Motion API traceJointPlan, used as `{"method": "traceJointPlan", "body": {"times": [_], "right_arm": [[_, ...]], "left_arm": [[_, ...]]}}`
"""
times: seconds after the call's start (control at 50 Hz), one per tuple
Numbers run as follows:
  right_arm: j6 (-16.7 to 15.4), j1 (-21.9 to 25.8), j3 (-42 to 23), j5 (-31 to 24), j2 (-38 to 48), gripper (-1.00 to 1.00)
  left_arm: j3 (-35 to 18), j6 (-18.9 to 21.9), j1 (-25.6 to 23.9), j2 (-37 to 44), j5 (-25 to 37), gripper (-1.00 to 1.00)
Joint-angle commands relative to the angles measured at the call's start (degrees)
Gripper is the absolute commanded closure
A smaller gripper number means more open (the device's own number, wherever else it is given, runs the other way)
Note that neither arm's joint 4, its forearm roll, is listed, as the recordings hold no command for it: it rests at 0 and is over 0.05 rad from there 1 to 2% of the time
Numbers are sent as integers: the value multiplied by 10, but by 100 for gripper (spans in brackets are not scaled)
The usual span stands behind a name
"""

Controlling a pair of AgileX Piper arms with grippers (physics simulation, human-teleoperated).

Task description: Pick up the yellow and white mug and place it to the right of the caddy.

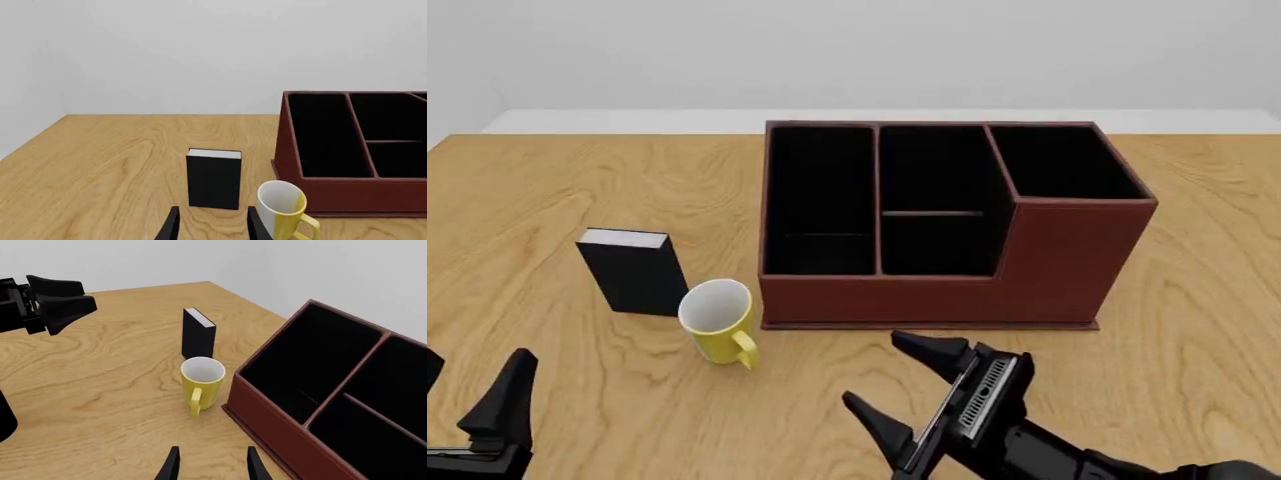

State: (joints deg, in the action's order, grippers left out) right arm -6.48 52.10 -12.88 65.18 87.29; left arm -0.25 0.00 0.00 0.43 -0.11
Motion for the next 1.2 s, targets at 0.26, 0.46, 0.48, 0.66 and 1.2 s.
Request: {"method": "traceJointPlan", "body": {"times": [0.26,0.46,0.48,0.66,1.2], "right_arm": [[-6,20,-55,-15,52,-100],[-6,25,-75,-18,71,-100],[-7,26,-76,-19,73,-100],[-11,32,-91,-16,96,-100],[-22,40,-158,-47,144,-100]], "left_arm": [[0,0,0,0,0,-100],[0,0,0,0,0,-100],[0,0,0,0,0,-100],[0,0,0,0,0,-100],[0,0,0,0,0,-100]]}}
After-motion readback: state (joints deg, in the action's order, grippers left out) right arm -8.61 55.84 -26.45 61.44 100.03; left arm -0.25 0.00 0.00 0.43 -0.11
